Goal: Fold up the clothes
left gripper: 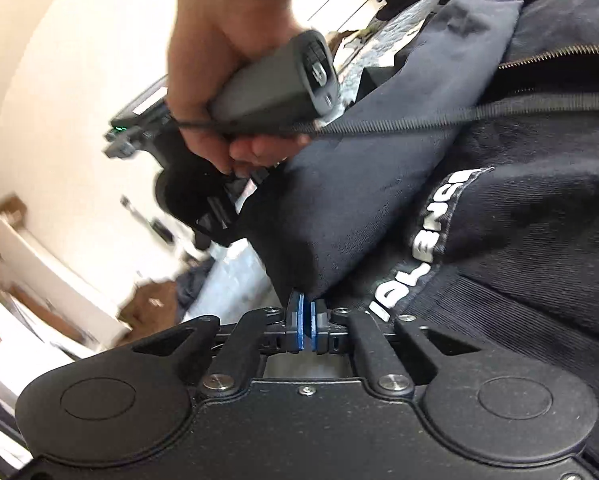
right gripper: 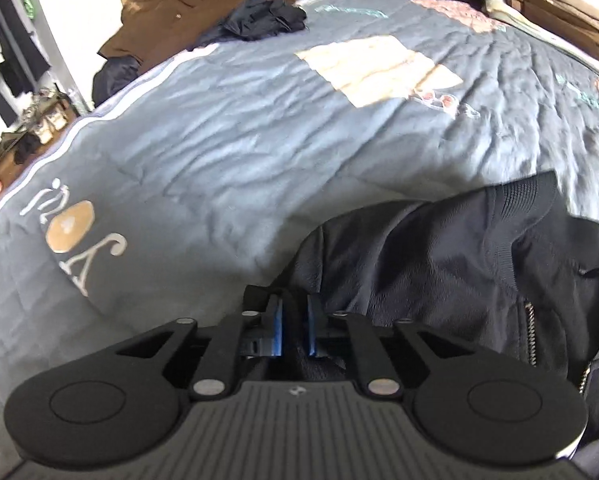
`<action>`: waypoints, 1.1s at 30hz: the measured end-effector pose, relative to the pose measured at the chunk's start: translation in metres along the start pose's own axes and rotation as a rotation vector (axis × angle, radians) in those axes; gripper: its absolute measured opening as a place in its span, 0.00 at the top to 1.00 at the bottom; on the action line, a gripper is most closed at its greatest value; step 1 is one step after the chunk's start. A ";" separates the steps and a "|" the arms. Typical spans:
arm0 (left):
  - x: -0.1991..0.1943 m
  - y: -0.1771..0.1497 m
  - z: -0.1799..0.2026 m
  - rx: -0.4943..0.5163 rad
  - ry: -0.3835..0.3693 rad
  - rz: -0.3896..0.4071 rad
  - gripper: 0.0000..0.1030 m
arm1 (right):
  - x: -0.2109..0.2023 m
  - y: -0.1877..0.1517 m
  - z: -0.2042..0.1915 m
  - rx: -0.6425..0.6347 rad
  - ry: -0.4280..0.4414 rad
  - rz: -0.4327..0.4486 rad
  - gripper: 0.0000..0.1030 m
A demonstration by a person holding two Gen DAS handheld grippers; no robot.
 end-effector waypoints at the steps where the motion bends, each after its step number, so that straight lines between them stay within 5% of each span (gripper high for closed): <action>1: 0.002 0.003 0.000 0.014 0.020 -0.001 0.86 | -0.011 0.001 0.000 -0.007 0.013 0.019 0.80; 7: 0.002 0.006 -0.005 0.028 0.040 -0.007 0.73 | -0.104 -0.002 0.029 -0.062 0.009 0.227 0.42; 12: 0.002 0.007 0.001 0.061 0.042 0.032 0.78 | -0.150 -0.032 0.095 -0.054 -0.079 0.315 0.37; 14: 0.007 0.005 0.002 0.079 0.039 0.029 0.95 | -0.155 -0.047 0.132 -0.011 -0.134 0.311 0.37; 17: 0.013 0.000 0.001 0.105 0.046 0.012 0.96 | -0.163 -0.071 0.193 0.112 -0.219 0.315 0.37; 19: 0.011 0.001 -0.001 0.158 0.104 0.011 0.89 | -0.171 -0.089 0.227 0.207 -0.239 0.324 0.37; 22: 0.014 0.004 0.009 0.259 0.177 0.003 0.46 | -0.189 -0.120 0.259 0.350 -0.214 0.386 0.36; 23: 0.013 0.009 0.009 0.287 0.221 0.017 0.39 | -0.193 -0.130 0.266 0.397 -0.203 0.401 0.36; 28: 0.010 0.030 -0.005 0.256 0.262 0.079 0.35 | -0.187 -0.163 0.285 0.633 -0.074 0.390 0.36; 31: 0.016 0.046 0.001 0.290 0.217 0.127 0.35 | -0.188 -0.161 0.285 0.676 -0.035 0.449 0.36; 33: 0.020 0.058 0.015 0.332 0.157 0.145 0.44 | -0.188 -0.154 0.276 0.649 -0.010 0.487 0.36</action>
Point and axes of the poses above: each gripper's, at about its wrist camera, not at the fingertips, and x roughly the way its jaws point, z to its right, y to its top, the point moved 10 cm from there along x, roughly the way its jaws point, and after that the axes turned 14 degrees about x, right-handed, at the moved point
